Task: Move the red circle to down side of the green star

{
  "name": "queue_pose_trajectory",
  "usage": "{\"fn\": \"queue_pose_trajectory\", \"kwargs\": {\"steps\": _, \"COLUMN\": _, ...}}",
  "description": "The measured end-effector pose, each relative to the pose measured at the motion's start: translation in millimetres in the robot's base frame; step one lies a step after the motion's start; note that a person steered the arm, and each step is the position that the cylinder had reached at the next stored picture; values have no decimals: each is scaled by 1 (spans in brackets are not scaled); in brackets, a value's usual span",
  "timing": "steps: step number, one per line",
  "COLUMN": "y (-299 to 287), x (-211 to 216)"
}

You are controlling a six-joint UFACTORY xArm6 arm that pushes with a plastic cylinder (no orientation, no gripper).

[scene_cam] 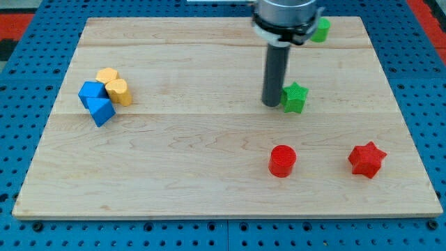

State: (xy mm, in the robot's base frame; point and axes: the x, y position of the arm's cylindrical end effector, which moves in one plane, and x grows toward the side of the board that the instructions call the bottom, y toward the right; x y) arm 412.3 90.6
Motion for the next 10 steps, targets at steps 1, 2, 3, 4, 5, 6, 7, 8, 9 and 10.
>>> {"fn": "queue_pose_trajectory", "kwargs": {"steps": 1, "y": 22, "x": -14}}
{"fn": "queue_pose_trajectory", "kwargs": {"steps": 2, "y": 38, "x": -16}}
{"fn": "queue_pose_trajectory", "kwargs": {"steps": 3, "y": 12, "x": -22}}
{"fn": "queue_pose_trajectory", "kwargs": {"steps": 4, "y": 14, "x": 12}}
{"fn": "queue_pose_trajectory", "kwargs": {"steps": 5, "y": -22, "x": 72}}
{"fn": "queue_pose_trajectory", "kwargs": {"steps": 6, "y": -39, "x": 149}}
{"fn": "queue_pose_trajectory", "kwargs": {"steps": 7, "y": -20, "x": 185}}
{"fn": "queue_pose_trajectory", "kwargs": {"steps": 8, "y": -17, "x": 162}}
{"fn": "queue_pose_trajectory", "kwargs": {"steps": 9, "y": -45, "x": 138}}
{"fn": "queue_pose_trajectory", "kwargs": {"steps": 10, "y": -18, "x": 126}}
